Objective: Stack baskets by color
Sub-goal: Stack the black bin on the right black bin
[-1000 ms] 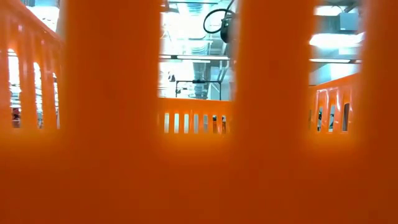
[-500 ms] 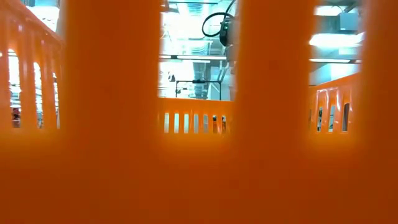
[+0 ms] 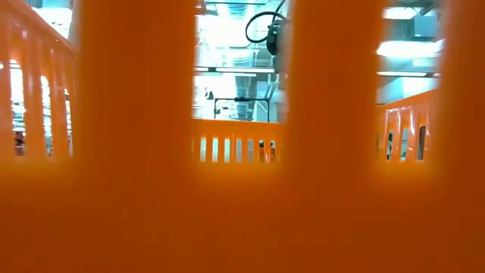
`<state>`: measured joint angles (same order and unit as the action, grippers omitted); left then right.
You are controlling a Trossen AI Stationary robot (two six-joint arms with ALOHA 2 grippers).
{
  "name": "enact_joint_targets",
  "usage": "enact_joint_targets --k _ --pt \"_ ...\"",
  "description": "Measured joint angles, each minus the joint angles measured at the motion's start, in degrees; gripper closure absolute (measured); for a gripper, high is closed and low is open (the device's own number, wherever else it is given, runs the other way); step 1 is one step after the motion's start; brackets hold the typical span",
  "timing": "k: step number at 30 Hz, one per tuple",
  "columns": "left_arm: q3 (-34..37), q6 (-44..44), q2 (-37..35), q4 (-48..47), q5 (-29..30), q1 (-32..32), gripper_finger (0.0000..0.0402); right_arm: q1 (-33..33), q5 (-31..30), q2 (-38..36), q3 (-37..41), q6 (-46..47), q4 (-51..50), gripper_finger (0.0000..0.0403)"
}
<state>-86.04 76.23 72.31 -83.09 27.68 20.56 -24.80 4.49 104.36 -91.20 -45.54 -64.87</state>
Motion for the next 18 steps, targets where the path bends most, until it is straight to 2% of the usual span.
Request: enact_joint_targets --k 18 --pt "0.0 0.09 0.01 0.0 -0.03 -0.02 0.023 -0.07 1.7 0.0 0.0 -1.53 0.44 0.0393"
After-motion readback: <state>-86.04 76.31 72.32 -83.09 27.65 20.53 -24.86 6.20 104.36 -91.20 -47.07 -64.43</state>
